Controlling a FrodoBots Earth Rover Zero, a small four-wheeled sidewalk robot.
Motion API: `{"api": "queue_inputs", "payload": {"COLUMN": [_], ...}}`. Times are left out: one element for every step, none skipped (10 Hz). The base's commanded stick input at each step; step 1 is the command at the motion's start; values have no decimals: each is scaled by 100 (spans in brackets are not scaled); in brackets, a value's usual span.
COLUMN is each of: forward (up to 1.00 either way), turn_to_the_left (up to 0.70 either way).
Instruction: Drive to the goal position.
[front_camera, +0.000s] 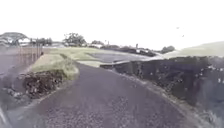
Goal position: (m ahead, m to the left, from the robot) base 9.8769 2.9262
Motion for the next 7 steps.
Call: {"api": "queue_inputs", "payload": {"forward": [85,85,85,85,85,85,85], "turn_to_the_left": [9,0,0,0,0,0,0]}}
